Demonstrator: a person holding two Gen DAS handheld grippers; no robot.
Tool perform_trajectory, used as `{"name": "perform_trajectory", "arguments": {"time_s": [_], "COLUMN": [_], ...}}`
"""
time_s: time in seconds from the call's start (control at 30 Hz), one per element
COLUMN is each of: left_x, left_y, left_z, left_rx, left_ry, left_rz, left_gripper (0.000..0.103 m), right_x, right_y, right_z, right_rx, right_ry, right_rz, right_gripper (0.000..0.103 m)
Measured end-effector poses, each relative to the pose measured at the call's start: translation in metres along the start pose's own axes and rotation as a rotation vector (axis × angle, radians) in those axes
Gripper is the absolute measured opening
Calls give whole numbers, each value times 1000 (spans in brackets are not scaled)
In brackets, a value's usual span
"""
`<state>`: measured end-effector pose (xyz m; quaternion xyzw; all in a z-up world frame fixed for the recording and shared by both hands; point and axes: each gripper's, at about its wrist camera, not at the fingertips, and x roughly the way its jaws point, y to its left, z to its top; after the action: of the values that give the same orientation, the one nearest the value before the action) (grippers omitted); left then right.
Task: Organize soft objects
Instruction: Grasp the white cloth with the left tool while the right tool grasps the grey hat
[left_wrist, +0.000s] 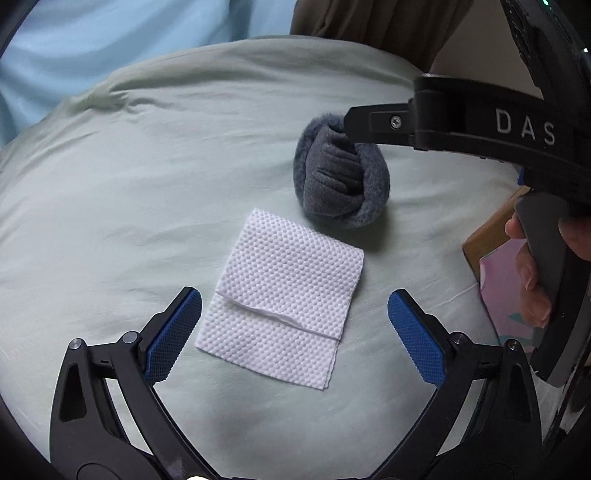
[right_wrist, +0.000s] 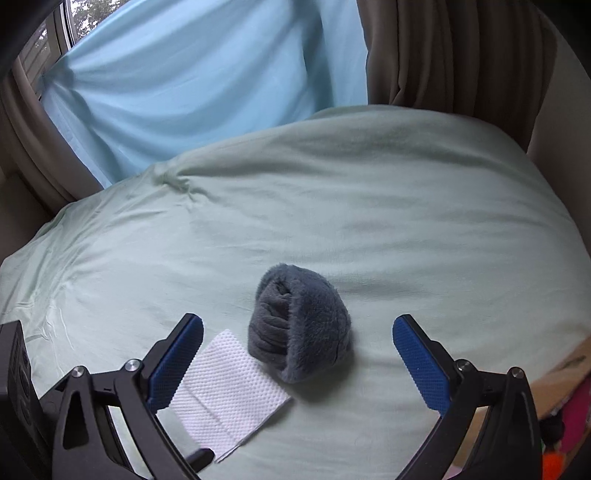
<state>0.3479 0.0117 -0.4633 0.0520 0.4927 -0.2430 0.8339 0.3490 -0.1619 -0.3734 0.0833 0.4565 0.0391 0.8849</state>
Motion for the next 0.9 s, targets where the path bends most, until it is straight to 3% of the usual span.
{"name": "perform_trajectory", "arguments": {"time_s": [0.23,0.4,0.5,0.53,0.6,0.67,0.77,0.9], "left_x": [43,52,53,52,49,45,40,35], "left_y": [8,0,1,3,6,10,20,27], "left_z": [-4,-4,-2,-2,-1,0,3,5], "left_rx": [-31,50,61,62,58,44,17,-8], "left_ry": [42,31,29,28,24,20,19,21], "left_rz": [11,57,55,56,61,67,71,69], "left_gripper": [91,91,89,84,71,49,25,11], "right_x": [38,58,68,70,73,71,68,61], "right_y": [-11,-13,-11,-10,-2,5,6,3], "right_z": [-9,-15,-15,-14,-13,-12,-10,-9], "right_rx": [-16,-23,-23,-25,-47,-77,-68,-41], "right_ry": [52,74,91,98,105,92,81,70], "right_rz": [25,51,89,110,128,112,116,115], "right_gripper": [102,102,91,80,69,66,60,54]}}
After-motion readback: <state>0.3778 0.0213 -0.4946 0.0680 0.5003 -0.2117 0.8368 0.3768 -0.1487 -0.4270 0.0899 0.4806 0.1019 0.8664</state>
